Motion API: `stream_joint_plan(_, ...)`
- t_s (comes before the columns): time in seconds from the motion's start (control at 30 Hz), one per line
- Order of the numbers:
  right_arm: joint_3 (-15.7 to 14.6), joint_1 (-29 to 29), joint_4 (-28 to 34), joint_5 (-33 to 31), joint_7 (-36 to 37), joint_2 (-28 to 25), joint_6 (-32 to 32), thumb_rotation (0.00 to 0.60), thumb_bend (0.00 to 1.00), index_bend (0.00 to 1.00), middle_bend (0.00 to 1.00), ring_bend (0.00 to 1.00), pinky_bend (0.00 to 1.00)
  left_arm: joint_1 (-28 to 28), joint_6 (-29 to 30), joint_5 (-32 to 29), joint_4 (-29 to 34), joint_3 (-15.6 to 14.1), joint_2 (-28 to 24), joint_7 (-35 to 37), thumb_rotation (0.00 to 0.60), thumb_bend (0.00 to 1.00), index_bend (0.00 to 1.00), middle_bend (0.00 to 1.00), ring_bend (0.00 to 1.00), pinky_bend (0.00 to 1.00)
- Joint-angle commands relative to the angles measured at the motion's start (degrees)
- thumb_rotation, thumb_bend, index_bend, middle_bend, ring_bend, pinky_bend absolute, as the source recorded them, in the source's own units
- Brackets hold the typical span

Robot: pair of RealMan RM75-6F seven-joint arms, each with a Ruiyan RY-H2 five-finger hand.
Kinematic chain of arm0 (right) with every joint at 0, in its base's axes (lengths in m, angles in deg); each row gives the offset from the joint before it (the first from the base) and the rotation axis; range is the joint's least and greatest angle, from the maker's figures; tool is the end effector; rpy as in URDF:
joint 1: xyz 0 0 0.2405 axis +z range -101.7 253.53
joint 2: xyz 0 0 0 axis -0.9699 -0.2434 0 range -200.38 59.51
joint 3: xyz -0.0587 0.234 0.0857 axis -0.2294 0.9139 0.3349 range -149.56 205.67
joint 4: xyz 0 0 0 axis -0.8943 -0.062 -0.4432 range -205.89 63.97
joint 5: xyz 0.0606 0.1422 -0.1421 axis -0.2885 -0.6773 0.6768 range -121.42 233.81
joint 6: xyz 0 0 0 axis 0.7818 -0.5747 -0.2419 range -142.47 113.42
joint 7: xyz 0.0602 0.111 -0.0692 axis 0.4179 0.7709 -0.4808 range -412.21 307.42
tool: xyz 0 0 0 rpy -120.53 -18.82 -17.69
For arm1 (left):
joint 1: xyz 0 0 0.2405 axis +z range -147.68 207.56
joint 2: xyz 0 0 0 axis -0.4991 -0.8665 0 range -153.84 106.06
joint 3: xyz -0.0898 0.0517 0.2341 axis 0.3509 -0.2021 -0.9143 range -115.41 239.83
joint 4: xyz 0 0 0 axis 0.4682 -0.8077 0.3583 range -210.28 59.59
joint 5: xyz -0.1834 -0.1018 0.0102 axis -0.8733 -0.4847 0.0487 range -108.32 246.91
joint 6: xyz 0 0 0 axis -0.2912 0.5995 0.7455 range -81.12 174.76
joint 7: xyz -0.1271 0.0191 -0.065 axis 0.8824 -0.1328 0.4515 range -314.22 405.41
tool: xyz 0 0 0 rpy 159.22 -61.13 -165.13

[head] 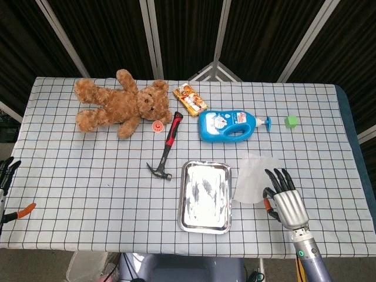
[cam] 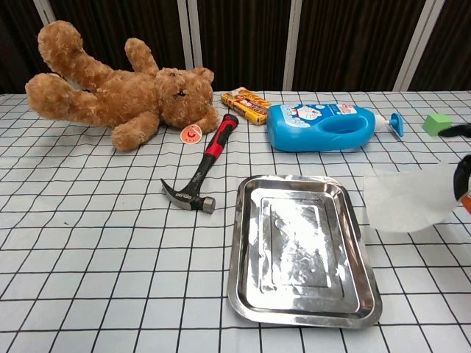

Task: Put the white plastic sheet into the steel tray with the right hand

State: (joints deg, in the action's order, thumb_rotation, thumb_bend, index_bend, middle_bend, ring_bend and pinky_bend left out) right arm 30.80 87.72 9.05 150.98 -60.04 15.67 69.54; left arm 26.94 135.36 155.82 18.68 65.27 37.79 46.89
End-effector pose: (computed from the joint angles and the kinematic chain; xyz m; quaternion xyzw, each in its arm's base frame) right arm -0.2597 -0.2108 0.0438 0.6552 -0.3272 0.4532 0.5081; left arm -0.3089 0.1713 0.1779 -0.5768 -0.3782 -0.4041 0.6008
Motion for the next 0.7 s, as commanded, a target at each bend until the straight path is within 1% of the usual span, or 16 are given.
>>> stream_joint_plan(0.03,2.97,1.74,6.58,2.44,1.1,-2.4,2.76,0.6,0.55,0.58,0.12,0.01,0.0,-0.01,0.01,0.0,-0.05,0.01,0.02,-0.04,0.6,0.0,0.0,0.0,0.0,0.0)
stream_joint_plan(0.2,5.59,3.1,18.49,2.36,-0.4,-4.87,2.94,0.6,0.55,0.58,0.12,0.01,0.0,0.0,0.12,0.12,-0.18,0.0,0.09,-0.18,0.6,0.0,0.0,0.0,0.0,0.0)
stream_joint_plan(0.27,5.77,3.31,22.91,2.26,-1.28,-5.16,2.64,0.6,0.55,0.58,0.12,0.01,0.0,-0.01,0.06,0.12,-0.22,-0.03,0.12,-0.2,0.6,0.0,0.0,0.0,0.0,0.0)
stream_joint_plan(0.33,5.31,3.31,26.08,2.65,-2.79,-5.06,2.36,0.6,0.55,0.58,0.12,0.01,0.0,-0.02,-0.02,0.14,-0.3,-0.1,0.14,-0.3,0.6,0.0,0.0,0.0,0.0,0.0)
stream_joint_plan(0.47,3.3,2.77,29.53,3.12,-4.23,-3.79,1.88,0.6,0.55,0.59,0.12,0.01,0.0,-0.04,0.0,0.29,-0.38,-0.16,0.22,-0.43,0.6,0.0,0.0,0.0,0.0,0.0)
stream_joint_plan(0.6,1.82,2.3,29.6,2.84,-4.76,-2.17,1.4,0.6,0.55,0.59,0.12,0.01,0.0,-0.04,-0.06,0.34,-0.48,-0.22,0.23,-0.41,0.6,0.0,0.0,0.0,0.0,0.0)
stream_joint_plan(0.7,1.79,2.37,29.39,2.04,-4.99,-0.95,0.9,0.6,0.55,0.59,0.12,0.01,0.0,-0.1,-0.19,0.33,-0.53,-0.25,0.27,-0.46,0.6,0.0,0.0,0.0,0.0,0.0)
